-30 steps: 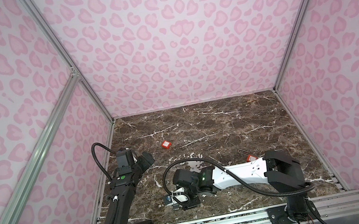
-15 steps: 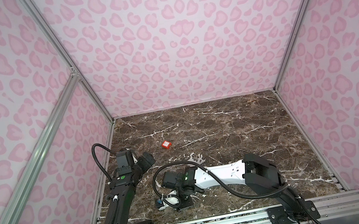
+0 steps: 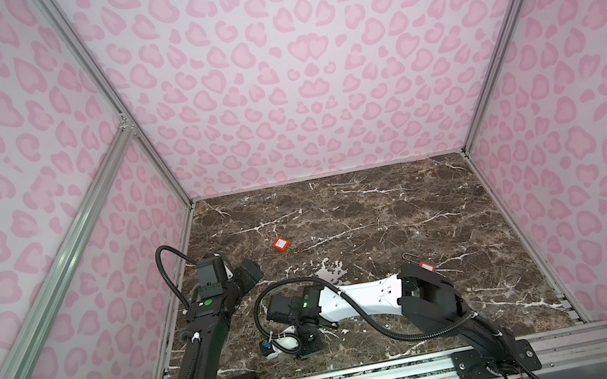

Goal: Lock with the key

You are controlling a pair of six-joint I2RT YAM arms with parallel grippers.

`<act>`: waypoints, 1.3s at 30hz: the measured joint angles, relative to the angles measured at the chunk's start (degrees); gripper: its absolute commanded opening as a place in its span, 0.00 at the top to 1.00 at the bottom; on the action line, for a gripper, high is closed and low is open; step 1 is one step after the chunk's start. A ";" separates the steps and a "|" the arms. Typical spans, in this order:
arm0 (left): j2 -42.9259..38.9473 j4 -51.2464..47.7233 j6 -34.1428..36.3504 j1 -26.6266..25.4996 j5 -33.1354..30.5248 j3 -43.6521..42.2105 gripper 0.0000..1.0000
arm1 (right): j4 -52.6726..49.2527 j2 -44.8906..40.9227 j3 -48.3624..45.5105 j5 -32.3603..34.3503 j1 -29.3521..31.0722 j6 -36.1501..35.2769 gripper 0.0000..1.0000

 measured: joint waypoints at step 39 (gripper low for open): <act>-0.96 0.76 -4.46 -4.76 14.97 3.28 0.10 | 11.58 -28.52 -29.51 6.86 -19.65 8.52 0.69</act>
